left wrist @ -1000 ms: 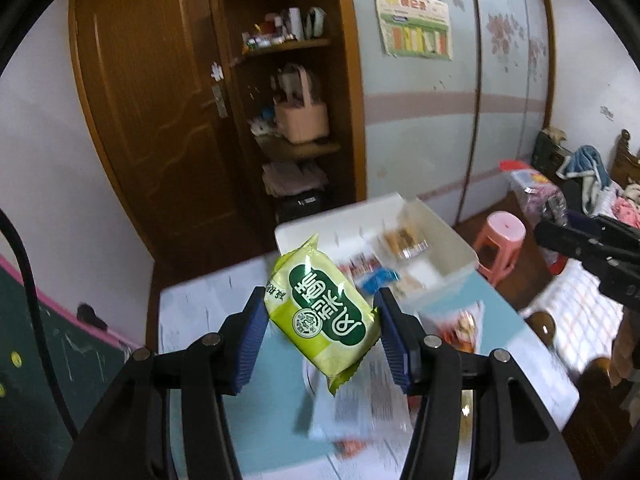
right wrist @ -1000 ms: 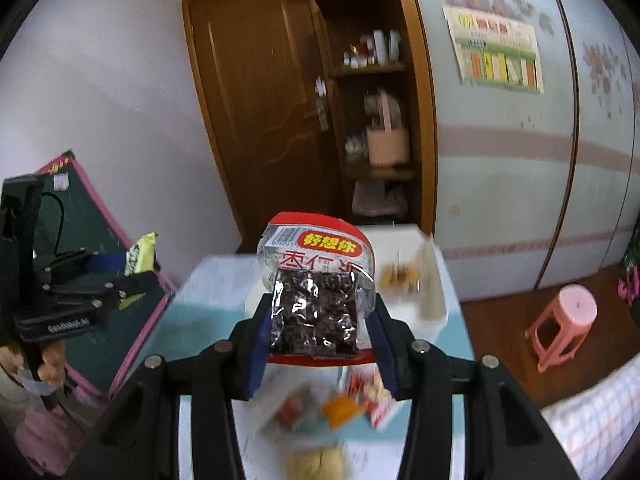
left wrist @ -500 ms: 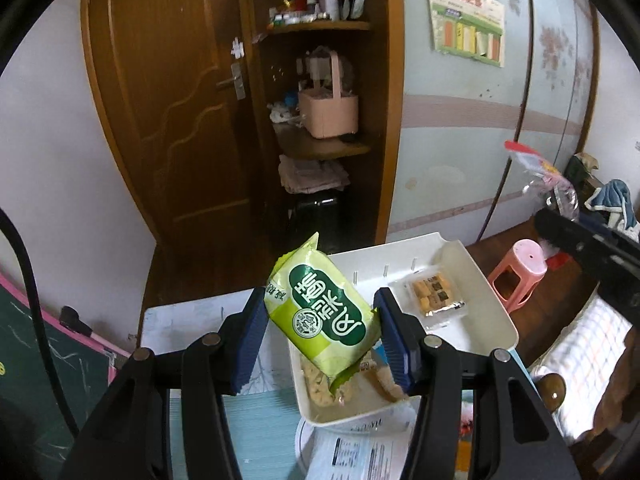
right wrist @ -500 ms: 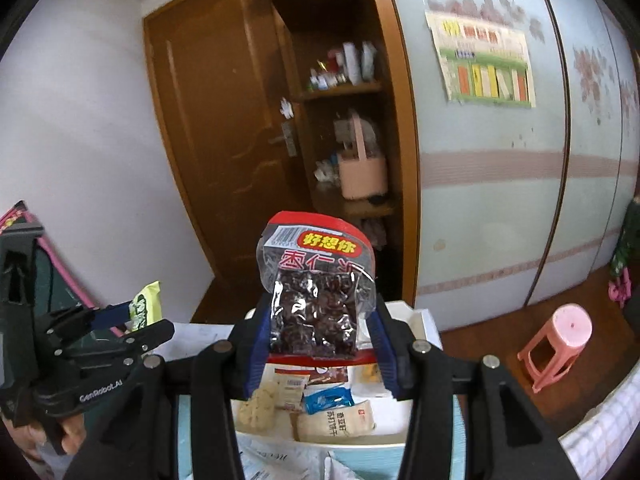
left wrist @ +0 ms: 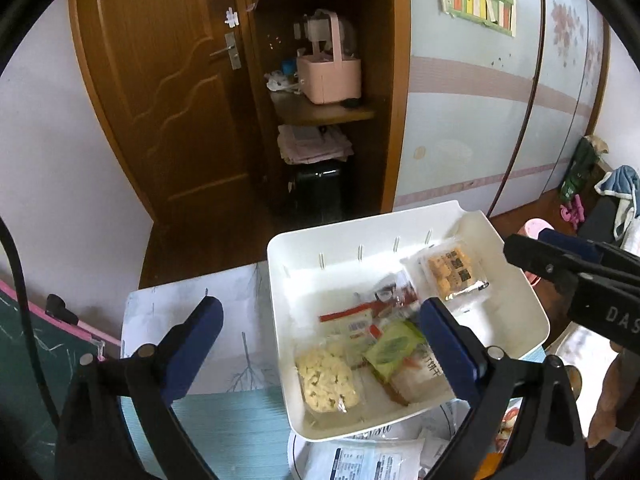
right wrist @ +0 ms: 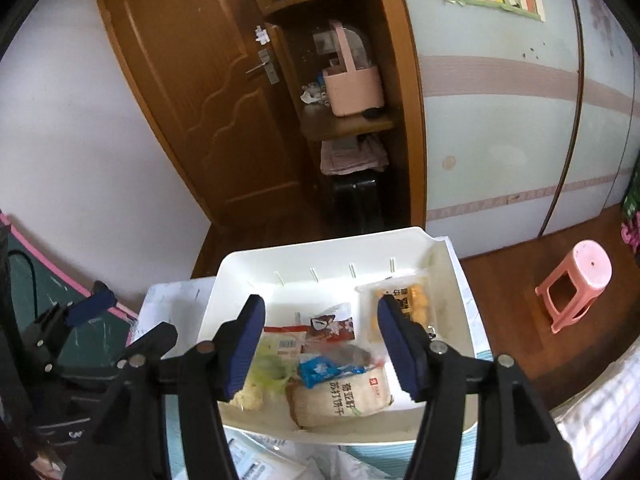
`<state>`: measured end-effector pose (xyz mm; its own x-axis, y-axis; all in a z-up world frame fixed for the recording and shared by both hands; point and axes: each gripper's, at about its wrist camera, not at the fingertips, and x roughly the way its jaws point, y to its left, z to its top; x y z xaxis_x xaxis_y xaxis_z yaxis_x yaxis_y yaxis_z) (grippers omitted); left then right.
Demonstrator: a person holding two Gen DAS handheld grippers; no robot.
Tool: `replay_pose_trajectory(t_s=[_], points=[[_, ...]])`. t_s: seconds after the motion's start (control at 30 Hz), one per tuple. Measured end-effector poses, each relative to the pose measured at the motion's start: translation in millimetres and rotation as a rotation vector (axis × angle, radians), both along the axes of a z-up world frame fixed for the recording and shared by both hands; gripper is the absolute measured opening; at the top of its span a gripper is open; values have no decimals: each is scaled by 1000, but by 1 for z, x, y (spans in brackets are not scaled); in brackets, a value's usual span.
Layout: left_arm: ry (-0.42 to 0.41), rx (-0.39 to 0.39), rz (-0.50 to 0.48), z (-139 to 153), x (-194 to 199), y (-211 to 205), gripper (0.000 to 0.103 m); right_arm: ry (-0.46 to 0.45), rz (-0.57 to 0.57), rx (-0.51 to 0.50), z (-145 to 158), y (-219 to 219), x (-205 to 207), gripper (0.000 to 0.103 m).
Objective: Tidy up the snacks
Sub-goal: 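Carry both packs into the white tray and open both tools, then move both tools back toward the remaining snacks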
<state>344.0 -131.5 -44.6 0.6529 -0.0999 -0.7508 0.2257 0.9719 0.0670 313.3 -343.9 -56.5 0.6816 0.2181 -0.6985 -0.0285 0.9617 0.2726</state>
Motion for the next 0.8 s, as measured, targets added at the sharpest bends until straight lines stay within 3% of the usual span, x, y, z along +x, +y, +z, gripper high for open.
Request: replay_pose_trajectory(t_s=[0.43,0.8], points=[[-6,20,-43,23,-54,0,98,-11,18,-22,21,1,-37,59],[-30,34,-69,45,-134,29,98,-60,65,-61,47,6,-123,62]])
